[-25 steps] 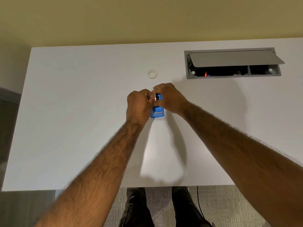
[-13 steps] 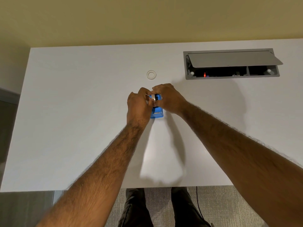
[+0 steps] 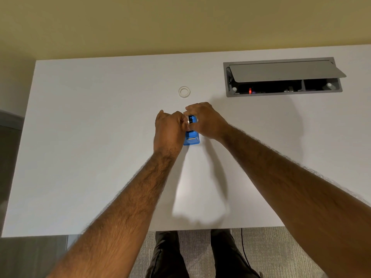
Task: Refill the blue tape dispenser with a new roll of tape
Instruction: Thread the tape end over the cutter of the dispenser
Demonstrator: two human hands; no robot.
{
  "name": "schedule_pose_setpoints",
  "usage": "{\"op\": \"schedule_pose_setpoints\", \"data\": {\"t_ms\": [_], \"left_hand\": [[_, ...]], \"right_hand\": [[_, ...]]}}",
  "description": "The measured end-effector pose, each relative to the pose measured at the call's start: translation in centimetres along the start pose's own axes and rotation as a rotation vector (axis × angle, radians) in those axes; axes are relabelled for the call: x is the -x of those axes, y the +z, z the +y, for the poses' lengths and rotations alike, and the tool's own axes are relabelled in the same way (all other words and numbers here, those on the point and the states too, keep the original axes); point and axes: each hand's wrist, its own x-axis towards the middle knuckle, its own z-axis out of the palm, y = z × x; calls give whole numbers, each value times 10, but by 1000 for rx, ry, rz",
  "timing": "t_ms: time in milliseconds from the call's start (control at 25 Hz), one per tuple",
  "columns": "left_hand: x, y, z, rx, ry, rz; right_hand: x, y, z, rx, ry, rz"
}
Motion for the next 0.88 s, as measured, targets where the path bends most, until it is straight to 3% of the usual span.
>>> {"op": "schedule_pose_setpoints", "data": {"t_ms": [880], "left_hand": [[1, 6, -3, 20, 4, 49]], "right_hand": [[-2, 0, -1, 17, 11, -11]]}}
